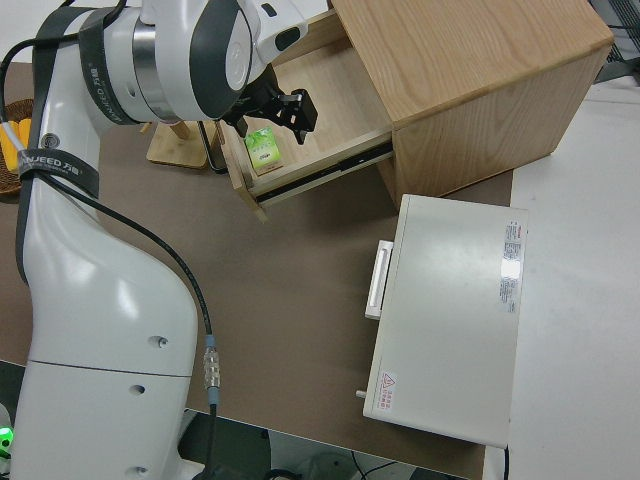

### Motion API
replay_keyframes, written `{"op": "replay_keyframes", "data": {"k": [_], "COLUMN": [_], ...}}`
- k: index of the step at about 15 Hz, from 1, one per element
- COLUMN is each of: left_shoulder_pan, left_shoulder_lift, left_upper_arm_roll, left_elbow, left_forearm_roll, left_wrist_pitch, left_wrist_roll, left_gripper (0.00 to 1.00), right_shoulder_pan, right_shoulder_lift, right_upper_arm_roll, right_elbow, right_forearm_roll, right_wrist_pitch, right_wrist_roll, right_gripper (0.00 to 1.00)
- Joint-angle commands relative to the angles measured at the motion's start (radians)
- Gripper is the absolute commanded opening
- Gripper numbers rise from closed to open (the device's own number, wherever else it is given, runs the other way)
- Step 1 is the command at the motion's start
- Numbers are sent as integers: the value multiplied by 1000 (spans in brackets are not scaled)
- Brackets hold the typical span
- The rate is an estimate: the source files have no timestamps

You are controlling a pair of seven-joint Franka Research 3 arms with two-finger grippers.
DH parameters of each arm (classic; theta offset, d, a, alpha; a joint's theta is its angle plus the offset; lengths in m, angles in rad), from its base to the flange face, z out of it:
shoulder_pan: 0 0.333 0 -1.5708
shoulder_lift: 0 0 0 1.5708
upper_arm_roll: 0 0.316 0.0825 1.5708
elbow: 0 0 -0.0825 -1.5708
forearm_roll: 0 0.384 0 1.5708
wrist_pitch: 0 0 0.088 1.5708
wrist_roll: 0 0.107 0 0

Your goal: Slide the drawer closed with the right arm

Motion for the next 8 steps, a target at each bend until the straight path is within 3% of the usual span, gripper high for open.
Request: {"op": "replay_keyframes", "data": {"k": [1, 6, 8], "left_shoulder_pan": [4, 4, 4], "left_shoulder_lift": [11, 11, 11], "left_upper_arm_roll": [-6, -6, -6], "left_elbow": [26, 24, 26], "left_forearm_roll": [17, 17, 17], "left_wrist_pitch": [-20, -20, -20], "left_wrist_roll": [10, 10, 10], "left_gripper": [993, 993, 993], "right_shoulder_pan": [-23, -22, -19], "right_shoulder_lift": [-11, -13, -13], "right_upper_arm_roll": [15, 18, 23], "right_elbow": [-7, -6, -6], "right_forearm_roll": [-3, -6, -12], "right_wrist_pitch": [-3, -3, -12], "right_wrist_roll": [-40, -42, -43], "right_gripper": [983, 952, 629]}}
